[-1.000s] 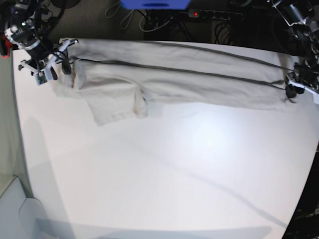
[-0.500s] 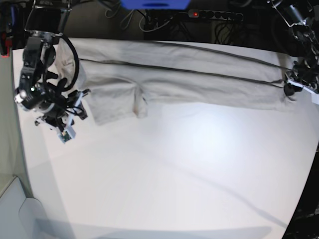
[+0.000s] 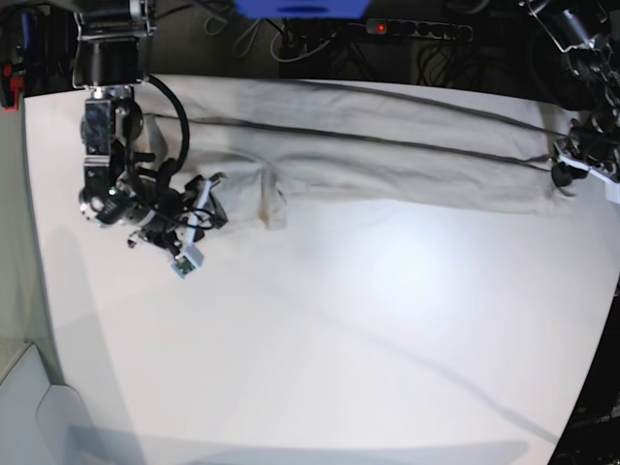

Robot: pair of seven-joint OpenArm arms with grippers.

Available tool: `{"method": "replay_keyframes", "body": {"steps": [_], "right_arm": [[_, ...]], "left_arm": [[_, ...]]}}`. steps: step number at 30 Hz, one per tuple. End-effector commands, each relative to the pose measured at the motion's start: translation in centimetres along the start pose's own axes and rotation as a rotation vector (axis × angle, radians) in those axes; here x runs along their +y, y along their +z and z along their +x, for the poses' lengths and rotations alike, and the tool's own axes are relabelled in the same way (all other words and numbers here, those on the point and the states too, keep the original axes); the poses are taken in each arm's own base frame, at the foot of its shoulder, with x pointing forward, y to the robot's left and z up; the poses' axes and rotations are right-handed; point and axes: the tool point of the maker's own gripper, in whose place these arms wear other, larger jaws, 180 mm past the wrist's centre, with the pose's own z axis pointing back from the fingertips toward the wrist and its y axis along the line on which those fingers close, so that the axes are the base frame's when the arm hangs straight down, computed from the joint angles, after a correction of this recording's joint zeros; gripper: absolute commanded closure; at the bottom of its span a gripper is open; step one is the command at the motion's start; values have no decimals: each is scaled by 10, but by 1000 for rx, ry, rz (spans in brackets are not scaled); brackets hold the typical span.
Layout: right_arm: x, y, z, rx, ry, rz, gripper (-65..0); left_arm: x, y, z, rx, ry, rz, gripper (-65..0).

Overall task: Layout the t-shirt on the table in an organized manner, then fold the t-shirt properly
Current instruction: 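Release the right gripper and regrasp the folded shirt end, then pull the folded strip taut with both grippers, straightening it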

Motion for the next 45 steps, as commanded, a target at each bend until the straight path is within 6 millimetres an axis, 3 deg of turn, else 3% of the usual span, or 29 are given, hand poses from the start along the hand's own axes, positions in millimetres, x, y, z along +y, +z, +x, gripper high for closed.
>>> {"method": "replay_keyframes", "body": {"steps": [1,5,9,20,23,26,30,33,37,41,45], "right_arm": [[-12,7,19,-59,11,-25,-280],[-32,15,27,-77,2,-66,-280],[-43,11,20,-47,-14,-68,-280],[-46,-8,-2,-22,-86,-30,-272],[-43,-9,-2,-23,-87,-23,-185],[-42,-10,-2,-23,-88,-22,-20],[-43,-7,0,-27,-79,-29,0],[-41,6,13,-70,-35,-53,0],[-27,38,33,-133,67,-102,0],[-5,63,35,-165,131,-124,0],[4,96,36,-220,120,-188,0]], "left_arm": [[4,5,19,-45,-15,5,-238],[4,5,19,-45,-15,5,-238],[1,3,24,-53,-16,0,-238],[1,3,23,-53,-14,-1,-238],[1,3,24,-54,-13,-2,-238],[0,2,26,-58,-13,-4,-238],[0,2,26,-58,-13,-4,-238],[0,2,25,-57,-12,-4,-238],[-1,2,25,-58,-12,-4,-238],[-1,2,25,-58,-12,-4,-238],[-1,2,25,-57,-12,-5,-238]]}}
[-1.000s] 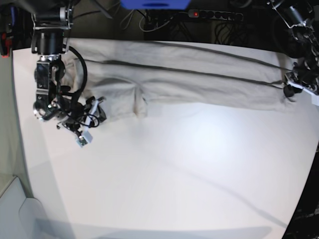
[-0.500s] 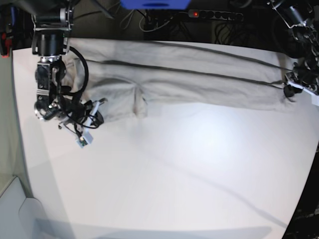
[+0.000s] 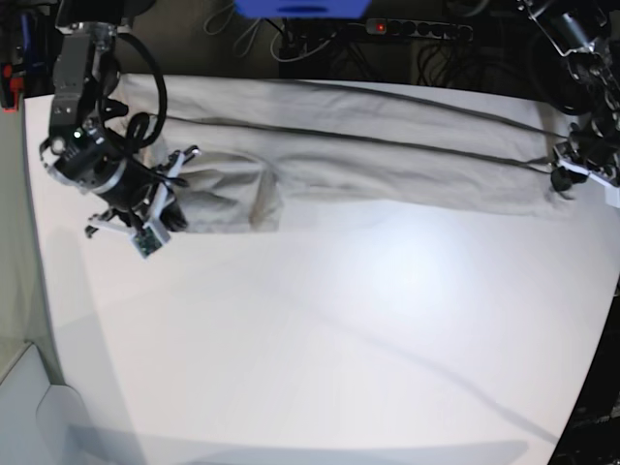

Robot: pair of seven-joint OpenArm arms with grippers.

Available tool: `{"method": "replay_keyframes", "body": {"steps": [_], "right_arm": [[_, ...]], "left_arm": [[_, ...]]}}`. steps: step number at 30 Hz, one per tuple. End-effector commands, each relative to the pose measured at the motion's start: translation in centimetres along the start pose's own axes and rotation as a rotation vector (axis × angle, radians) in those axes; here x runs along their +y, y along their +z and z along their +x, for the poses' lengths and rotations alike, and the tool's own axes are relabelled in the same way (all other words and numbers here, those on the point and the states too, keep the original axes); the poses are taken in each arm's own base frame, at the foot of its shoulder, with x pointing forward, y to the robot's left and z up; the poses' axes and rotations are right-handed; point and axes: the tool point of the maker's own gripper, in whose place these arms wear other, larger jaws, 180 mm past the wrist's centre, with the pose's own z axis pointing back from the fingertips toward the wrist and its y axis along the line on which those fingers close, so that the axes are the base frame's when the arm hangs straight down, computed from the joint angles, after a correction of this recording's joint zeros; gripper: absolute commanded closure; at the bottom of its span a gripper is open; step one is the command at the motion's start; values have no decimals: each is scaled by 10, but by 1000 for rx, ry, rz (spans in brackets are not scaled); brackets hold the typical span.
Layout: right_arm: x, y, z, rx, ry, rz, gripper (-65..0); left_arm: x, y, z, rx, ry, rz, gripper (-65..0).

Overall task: Layout the t-shirt on the table in an organized manner, then fold the t-shirt properly
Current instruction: 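Pull the folded strip taut with both grippers, straightening it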

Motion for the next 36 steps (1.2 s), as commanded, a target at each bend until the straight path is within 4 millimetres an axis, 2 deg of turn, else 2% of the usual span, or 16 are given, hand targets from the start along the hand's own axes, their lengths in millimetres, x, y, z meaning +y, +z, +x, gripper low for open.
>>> {"method": "replay_keyframes", "body": {"steps": [1,5,10,13,19,23,27,36], "right_arm": [[-7,11,19,-77,-7,-30,0],[-4,23,-8,-28,-58,-52,0],[17,31,-44,53,-90,-14,0],[31,35,-54,64,-124,12,0],[24,54,-76,54,-209,-21,0],[15,59,-82,64,-221,-52,0],[21,59,-89,82,-229,-38,0],[30,56,-90,79,-267,-31,0]], "left_arm": [[2,4,20,-49,-16,1,-238],[2,4,22,-53,-16,-1,-238],[-1,2,30,-70,-18,-3,-238],[0,2,32,-72,-20,-3,-238],[0,2,32,-72,-23,-1,-238],[0,2,33,-74,-21,-3,-238],[0,3,33,-76,-17,-3,-238],[2,3,30,-68,-22,4,-238]]}}
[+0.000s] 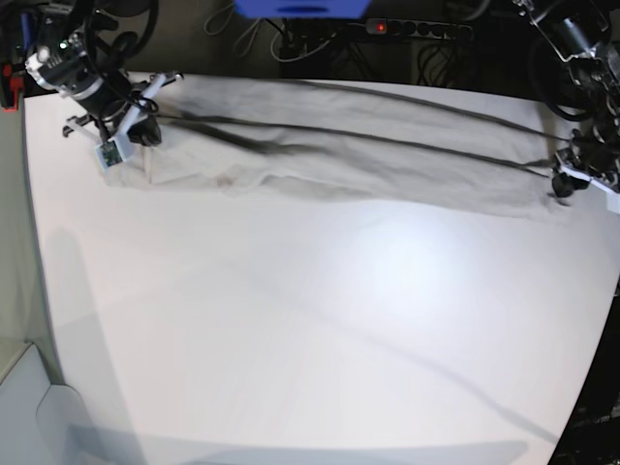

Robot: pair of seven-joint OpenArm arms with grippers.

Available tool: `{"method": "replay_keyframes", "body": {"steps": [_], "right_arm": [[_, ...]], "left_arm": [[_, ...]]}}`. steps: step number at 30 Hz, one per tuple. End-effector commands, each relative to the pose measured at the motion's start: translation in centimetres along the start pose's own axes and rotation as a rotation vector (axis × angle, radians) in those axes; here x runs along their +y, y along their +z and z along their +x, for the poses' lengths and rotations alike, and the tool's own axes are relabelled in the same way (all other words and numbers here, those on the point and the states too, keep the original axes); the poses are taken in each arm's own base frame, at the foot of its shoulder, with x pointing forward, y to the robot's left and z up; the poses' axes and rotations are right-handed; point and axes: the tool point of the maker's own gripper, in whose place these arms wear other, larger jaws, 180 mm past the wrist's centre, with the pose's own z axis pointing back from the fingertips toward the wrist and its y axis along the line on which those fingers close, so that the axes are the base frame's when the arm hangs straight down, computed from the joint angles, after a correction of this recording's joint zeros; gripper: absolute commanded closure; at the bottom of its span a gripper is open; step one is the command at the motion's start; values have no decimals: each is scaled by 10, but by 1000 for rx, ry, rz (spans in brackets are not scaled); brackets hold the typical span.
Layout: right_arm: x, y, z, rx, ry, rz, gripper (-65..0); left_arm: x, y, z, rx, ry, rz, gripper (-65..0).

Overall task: Layout the t-shirt on the table in an organized manner, then fold the t-shirt properly
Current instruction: 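Pull the folded strip taut with both grippers, straightening it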

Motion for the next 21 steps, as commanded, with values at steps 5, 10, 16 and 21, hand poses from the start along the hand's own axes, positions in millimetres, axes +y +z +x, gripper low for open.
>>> {"method": "replay_keyframes", "body": {"steps": [5,10,16,21], "right_arm": [[-2,-2,-2,-9,-16,7,0],[-3,-2,-3,-5,-17,4,-68],[-3,-2,-3,-5,-17,4,-252],[-3,-2,-3,-5,-17,4,-265]], "left_arm": [[5,5,19,-49,-15,7,-348],[7,9,12,-37,-20,10,-538],[11,11,13,-36,-29,21,-568],[17,12,17,-29,-46,31,-568]]}}
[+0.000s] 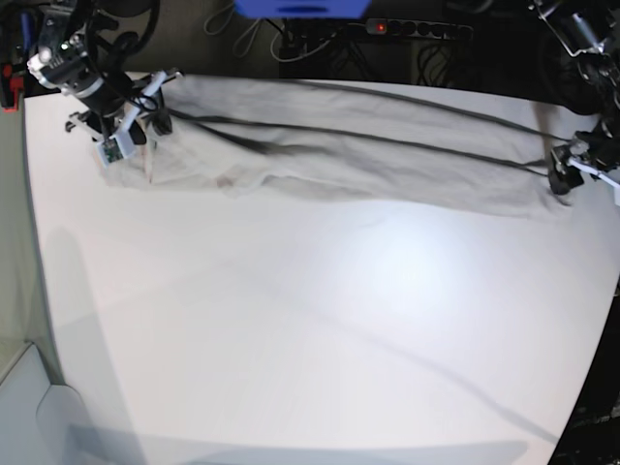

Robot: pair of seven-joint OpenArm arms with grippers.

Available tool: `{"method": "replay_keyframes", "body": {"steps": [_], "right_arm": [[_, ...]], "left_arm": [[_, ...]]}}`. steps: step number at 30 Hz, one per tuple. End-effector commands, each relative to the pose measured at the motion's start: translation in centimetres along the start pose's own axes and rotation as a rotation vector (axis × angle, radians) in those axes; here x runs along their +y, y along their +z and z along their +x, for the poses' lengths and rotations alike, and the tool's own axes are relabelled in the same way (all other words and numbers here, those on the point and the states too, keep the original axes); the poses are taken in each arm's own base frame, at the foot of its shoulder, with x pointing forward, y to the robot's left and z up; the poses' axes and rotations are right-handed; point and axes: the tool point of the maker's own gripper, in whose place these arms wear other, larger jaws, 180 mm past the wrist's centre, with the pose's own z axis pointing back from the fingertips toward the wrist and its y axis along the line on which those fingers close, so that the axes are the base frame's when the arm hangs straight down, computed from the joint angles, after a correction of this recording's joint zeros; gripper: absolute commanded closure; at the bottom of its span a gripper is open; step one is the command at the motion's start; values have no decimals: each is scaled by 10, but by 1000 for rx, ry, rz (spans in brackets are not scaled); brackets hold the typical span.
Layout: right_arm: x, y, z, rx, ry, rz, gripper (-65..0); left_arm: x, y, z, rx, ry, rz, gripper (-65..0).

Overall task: Layout the t-shirt on the table in an organized manner, then fold the t-shirt properly
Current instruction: 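Pull the folded strip taut with both grippers, straightening it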

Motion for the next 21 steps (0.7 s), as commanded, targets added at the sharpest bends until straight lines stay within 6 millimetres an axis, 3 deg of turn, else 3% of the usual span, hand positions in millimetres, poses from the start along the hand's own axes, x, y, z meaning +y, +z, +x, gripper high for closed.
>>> {"method": "replay_keyframes", "body": {"steps": [1,4,11,17,19,21], "right_arm": [[-2,3,10,-39,5,-5,-265],[-3,3,12,-43,6,-6,-265],[-4,3,14,-48,9,-8,-265],[-4,2,15,-53,9,-9,-265],[-6,1,20,-62,14,-13,-265],[-6,1,21,-65,14,-13,-265]], "left_arm": [[1,3,18,-45,-15,-1,-568],[2,3,20,-32,-41,-1,-568],[2,-13,-9,66,-22,-28,-568],[-3,-13,-10,68,-38,-51,-557],[-12,-13,-14,77,-85,-106,-495],[-12,-13,-15,79,-86,-105,-382]]}}
